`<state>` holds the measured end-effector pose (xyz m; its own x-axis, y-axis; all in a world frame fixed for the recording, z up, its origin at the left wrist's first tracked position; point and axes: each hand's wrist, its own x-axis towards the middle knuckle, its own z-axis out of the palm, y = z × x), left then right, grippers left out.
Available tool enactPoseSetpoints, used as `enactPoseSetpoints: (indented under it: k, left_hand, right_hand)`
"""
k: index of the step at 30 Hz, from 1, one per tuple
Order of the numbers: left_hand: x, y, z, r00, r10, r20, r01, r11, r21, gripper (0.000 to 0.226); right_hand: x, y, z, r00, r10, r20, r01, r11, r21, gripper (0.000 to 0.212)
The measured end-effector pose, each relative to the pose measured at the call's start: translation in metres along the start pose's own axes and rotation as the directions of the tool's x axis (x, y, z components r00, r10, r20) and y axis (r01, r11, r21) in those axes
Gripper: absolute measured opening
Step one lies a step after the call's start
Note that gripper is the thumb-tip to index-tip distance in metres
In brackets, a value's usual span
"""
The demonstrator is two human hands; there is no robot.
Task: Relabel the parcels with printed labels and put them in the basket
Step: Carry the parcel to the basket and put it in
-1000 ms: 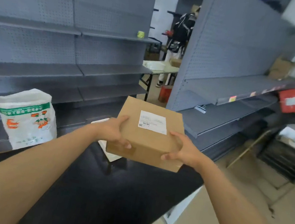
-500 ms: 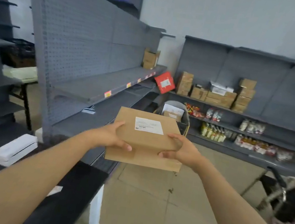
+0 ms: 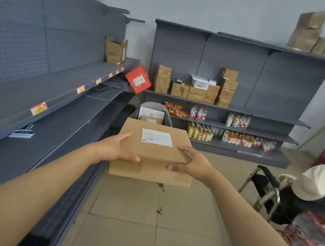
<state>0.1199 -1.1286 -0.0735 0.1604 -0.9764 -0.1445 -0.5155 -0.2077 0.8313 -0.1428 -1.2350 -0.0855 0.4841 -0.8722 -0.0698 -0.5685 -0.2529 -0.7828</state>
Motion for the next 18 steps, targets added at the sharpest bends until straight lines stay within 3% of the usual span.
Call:
enactPoseSetpoints:
  k: [8, 18]
  left_hand:
    - [0.163, 0.002, -0.039, 0.999, 0.026, 0.033, -0.027, 0.999, 0.034, 0.12]
    - [0.366, -0.04, -0.05, 0.982, -0.093, 0.162, 0.082, 0.994, 0.074, 0.124]
  right_hand:
    - [0.152, 0.005, -0.018, 0.997, 0.053, -0.049, -0.054, 0.998, -0.017, 0.095]
    - [0.346, 0.055, -0.025, 0.993, 0.116, 0.039, -0.113, 0.991, -0.076, 0.093]
